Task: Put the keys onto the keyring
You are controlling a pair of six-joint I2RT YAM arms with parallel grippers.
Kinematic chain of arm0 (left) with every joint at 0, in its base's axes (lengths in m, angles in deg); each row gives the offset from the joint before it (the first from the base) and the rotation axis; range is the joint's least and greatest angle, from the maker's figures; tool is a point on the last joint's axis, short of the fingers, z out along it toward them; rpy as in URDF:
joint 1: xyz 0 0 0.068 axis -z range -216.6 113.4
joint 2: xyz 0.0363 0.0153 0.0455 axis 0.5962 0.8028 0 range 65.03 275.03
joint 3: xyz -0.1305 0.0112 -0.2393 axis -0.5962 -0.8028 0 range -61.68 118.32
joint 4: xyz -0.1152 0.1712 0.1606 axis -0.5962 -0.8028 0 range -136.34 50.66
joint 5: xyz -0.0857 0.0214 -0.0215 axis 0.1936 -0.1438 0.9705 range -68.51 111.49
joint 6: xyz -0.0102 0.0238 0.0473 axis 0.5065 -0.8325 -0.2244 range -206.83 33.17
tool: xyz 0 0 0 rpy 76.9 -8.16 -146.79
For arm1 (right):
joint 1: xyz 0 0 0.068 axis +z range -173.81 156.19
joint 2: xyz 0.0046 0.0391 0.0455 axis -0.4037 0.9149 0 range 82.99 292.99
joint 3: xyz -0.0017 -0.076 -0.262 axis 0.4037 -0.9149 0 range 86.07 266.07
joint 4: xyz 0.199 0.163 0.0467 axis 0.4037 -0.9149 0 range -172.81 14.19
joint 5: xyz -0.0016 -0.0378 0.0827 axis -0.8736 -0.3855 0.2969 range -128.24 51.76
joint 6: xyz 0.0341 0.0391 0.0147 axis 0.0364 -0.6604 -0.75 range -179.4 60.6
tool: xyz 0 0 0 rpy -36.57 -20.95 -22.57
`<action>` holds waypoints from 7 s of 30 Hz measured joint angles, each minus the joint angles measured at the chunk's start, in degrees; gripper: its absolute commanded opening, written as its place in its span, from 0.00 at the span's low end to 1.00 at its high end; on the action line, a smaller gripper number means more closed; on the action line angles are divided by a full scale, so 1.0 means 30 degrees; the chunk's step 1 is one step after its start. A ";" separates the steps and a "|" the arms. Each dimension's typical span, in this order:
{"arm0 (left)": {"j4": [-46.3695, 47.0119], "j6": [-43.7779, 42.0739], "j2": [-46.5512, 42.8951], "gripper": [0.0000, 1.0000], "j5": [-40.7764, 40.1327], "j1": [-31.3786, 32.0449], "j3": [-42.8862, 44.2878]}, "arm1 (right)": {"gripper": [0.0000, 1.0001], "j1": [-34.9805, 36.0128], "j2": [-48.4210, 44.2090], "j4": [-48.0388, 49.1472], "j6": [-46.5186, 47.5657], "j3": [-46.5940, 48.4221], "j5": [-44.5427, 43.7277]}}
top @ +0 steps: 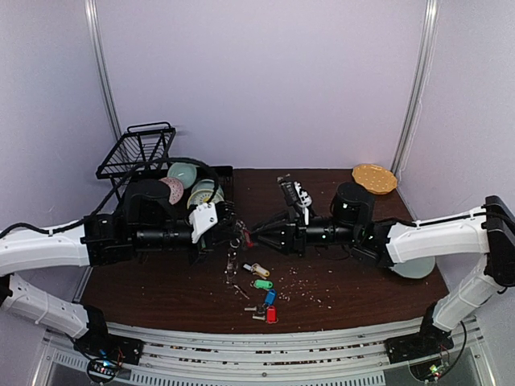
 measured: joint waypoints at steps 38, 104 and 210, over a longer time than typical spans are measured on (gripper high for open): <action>0.1712 0.1282 0.0160 0.00 0.0481 0.0000 -0.0007 | 0.32 0.0437 0.3126 0.4138 -0.4503 0.0758 0.1632; 0.2696 0.3555 0.1275 0.36 0.6076 -0.1770 0.0860 | 0.00 0.1362 -0.3657 -0.9092 1.0950 0.1982 -0.3774; 0.2120 0.1821 -0.1974 0.48 -0.3002 0.0641 -0.0255 | 0.00 0.1712 -0.3096 -0.8342 0.6346 0.2251 -0.8954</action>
